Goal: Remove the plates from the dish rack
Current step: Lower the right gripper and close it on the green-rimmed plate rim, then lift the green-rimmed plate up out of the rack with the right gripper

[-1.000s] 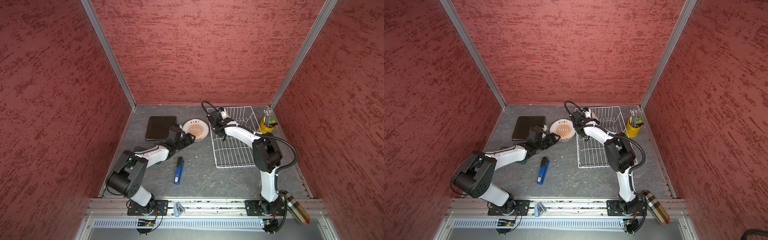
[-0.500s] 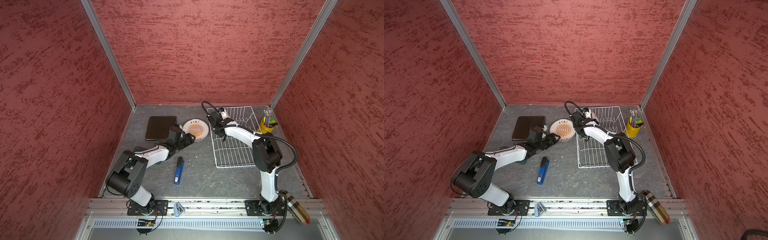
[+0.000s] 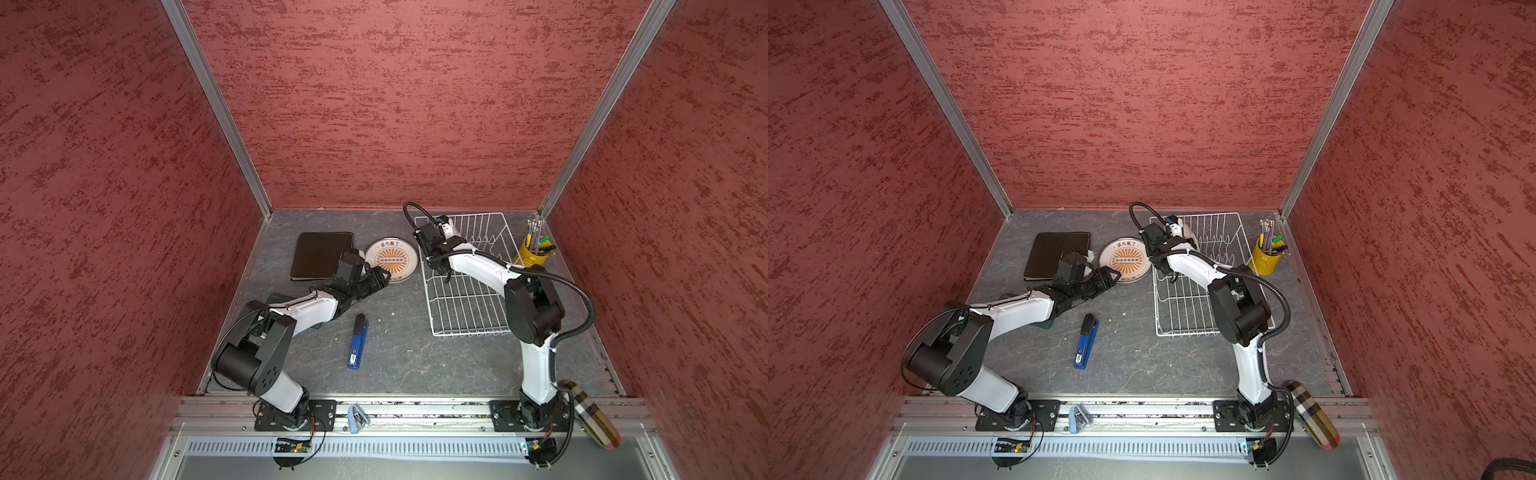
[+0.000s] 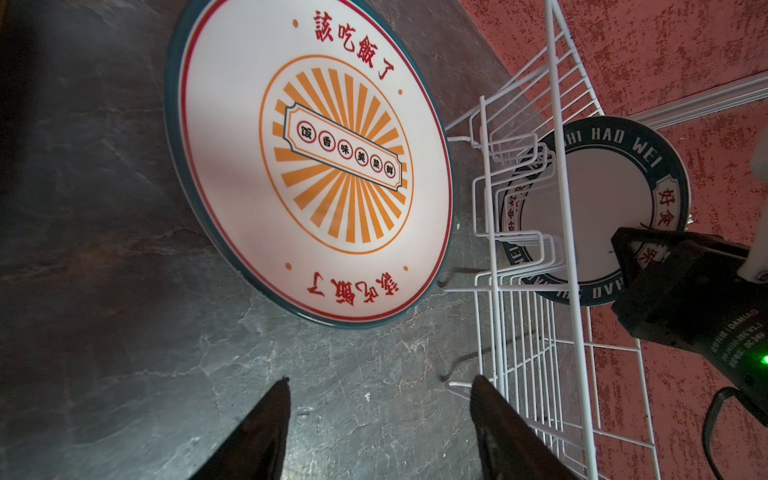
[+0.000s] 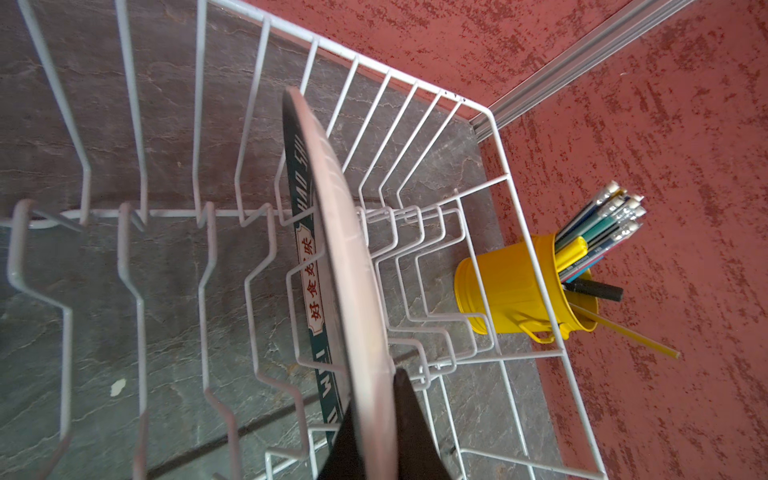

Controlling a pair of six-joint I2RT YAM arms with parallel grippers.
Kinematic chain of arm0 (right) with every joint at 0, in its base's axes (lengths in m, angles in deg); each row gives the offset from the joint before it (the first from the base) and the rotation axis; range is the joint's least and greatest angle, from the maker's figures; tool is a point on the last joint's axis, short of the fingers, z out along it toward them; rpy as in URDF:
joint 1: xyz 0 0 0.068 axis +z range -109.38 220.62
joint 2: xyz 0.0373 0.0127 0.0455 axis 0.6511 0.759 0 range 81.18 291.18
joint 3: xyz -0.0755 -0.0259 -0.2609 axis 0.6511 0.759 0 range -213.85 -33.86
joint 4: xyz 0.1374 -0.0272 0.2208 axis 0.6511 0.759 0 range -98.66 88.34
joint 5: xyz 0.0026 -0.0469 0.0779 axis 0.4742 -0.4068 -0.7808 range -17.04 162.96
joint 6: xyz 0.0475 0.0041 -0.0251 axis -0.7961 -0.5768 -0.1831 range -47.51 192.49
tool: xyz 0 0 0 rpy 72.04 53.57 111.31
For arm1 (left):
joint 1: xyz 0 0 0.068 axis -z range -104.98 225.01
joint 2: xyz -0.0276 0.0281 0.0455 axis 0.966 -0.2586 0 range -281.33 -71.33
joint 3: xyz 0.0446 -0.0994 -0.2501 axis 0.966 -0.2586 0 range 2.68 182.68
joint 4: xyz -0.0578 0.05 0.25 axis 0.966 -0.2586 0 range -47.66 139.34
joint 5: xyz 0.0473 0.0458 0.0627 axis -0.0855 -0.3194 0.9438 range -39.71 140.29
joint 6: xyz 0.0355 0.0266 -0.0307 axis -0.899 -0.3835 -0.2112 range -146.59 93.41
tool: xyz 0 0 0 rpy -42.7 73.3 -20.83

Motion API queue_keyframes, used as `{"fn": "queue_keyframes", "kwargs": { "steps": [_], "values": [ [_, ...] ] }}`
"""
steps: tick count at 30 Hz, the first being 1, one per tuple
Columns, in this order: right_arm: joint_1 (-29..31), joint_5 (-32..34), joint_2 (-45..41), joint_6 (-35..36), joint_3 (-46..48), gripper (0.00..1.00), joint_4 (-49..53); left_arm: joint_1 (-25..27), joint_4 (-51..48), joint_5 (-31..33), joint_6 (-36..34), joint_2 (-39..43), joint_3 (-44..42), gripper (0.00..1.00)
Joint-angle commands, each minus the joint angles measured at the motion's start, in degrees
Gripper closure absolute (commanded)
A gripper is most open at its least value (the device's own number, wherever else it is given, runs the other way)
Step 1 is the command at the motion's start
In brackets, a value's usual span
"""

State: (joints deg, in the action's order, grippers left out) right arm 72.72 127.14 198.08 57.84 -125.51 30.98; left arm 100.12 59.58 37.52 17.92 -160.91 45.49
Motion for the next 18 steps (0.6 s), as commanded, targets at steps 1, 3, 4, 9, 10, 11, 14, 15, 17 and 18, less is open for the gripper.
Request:
{"fn": "queue_keyframes", "kwargs": {
  "steps": [1,3,4,9,10,11,14,15,17,18],
  "values": [
    [-0.28,3.63,-0.10,-0.13,0.60,0.92,0.06,0.30,-0.57,0.30,-0.92,-0.66,1.67,0.31],
    [-0.24,4.49,-0.11,-0.12,0.60,0.94,0.22,0.39,-0.53,0.30,-0.91,-0.71,1.73,0.31],
    [-0.19,4.57,-0.22,-0.14,0.59,0.95,0.36,0.47,-0.57,0.34,-0.96,-0.73,1.73,0.31],
    [-0.10,4.78,-0.83,0.15,0.52,1.00,0.44,0.58,-0.57,0.35,-0.93,-0.62,1.84,0.31],
    [-0.10,4.78,-1.00,0.20,0.51,1.00,0.53,0.56,-0.57,0.43,-0.96,-0.53,1.84,0.31],
    [-0.02,4.77,-1.21,0.18,0.51,1.00,0.59,0.65,-0.57,0.46,-0.92,-0.52,1.84,0.31],
    [-0.02,4.91,-1.95,0.24,0.42,1.00,0.55,0.74,-0.62,0.49,-0.93,-0.43,1.75,0.31],
    [0.07,5.25,-2.21,0.53,0.43,1.00,0.59,0.74,-0.62,0.49,-0.92,-0.44,1.78,0.31],
    [0.11,6.42,-2.56,0.87,-0.06,1.00,0.85,0.82,-0.66,0.56,-0.83,-0.35,1.75,0.31],
    [0.16,6.85,-2.86,1.03,-0.46,1.00,1.26,0.83,-0.64,0.57,-0.83,-0.32,1.80,0.31]
  ]
}}
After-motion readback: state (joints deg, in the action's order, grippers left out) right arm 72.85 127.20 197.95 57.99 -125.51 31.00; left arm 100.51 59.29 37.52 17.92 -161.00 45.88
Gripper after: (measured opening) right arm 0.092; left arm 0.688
